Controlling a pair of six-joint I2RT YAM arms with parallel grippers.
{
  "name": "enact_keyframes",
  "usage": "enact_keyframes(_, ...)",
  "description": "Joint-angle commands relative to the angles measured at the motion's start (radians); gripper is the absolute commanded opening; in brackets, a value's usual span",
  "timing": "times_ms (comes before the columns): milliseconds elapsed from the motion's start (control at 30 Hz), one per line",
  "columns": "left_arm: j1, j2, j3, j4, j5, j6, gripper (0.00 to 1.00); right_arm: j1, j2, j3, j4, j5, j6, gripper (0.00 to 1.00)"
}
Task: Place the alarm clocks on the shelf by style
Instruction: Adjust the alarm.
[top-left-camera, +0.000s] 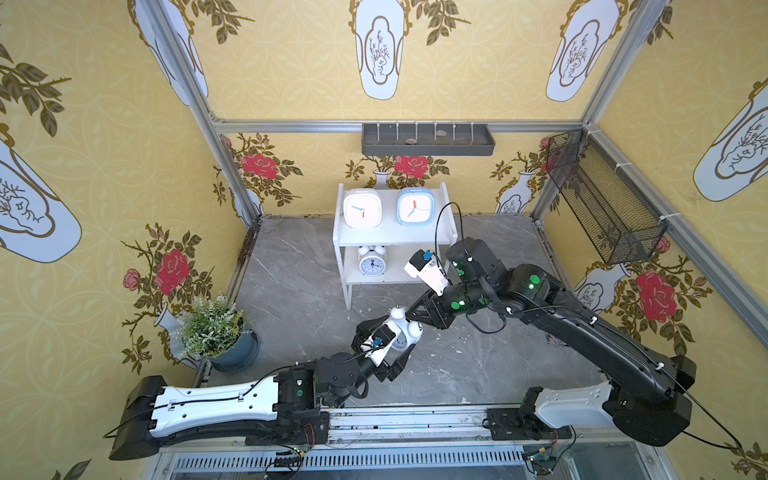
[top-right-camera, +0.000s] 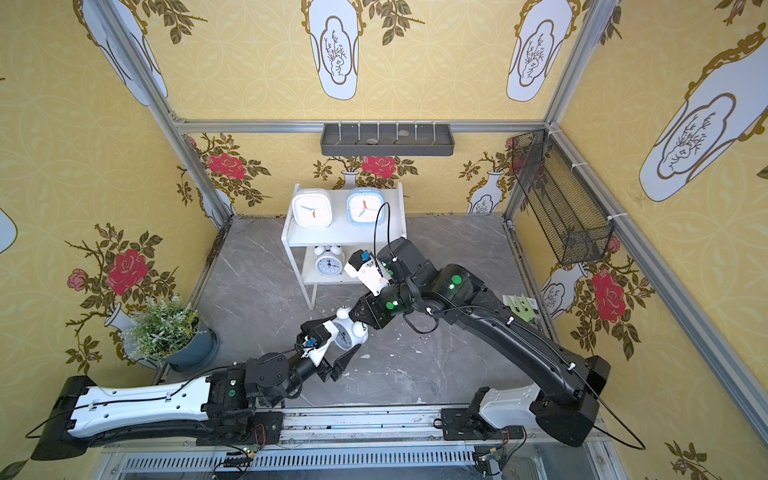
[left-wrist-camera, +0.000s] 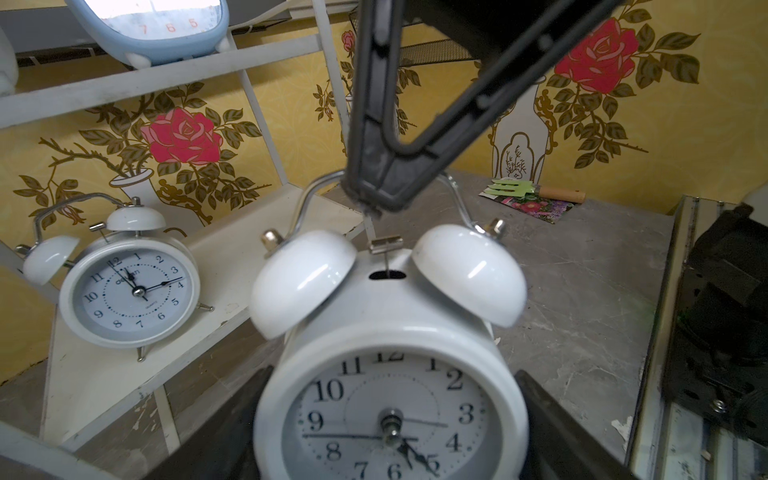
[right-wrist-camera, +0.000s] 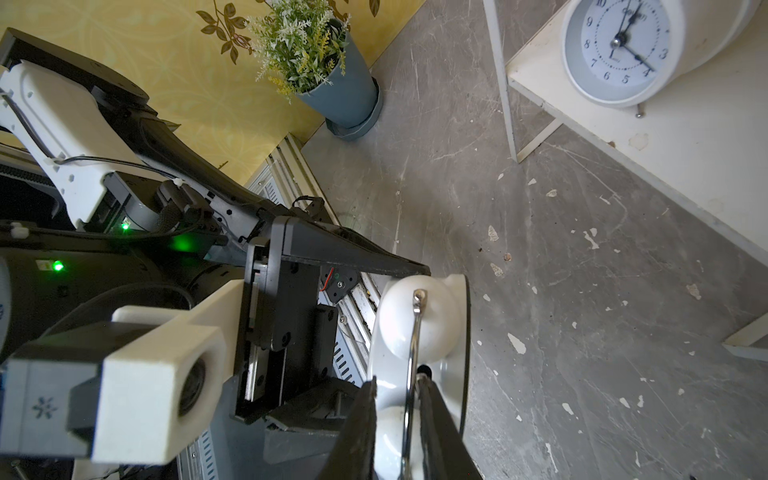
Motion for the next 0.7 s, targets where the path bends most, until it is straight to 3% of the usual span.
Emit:
enact_keyframes(0, 0.005, -0.003, -0.01, 0.061, -0.011, -0.017, 0.62, 0.001, -0.006, -0.005, 0.037, 0.016, 0.003, 0.22)
enact_keyframes(200, 0.014, 0.002, -0.012, 0.057, -0.031, -0.036, 0.59, 0.002, -0.015, -0.01, 0.039, 0.04, 0.009, 0.22)
enact_keyframes(467, 0.054, 0.004, -0.011, 0.045, -0.034, -0.094, 0.61, -0.002, -0.105, -0.035, 0.085, 0.21, 0.036, 0.39)
enact_keyframes(667, 0.068, 0.014, -0.001, 0.046, -0.054, -0.124, 0.59, -0.002, -0.267, -0.159, 0.179, 0.514, 0.117, 0.4)
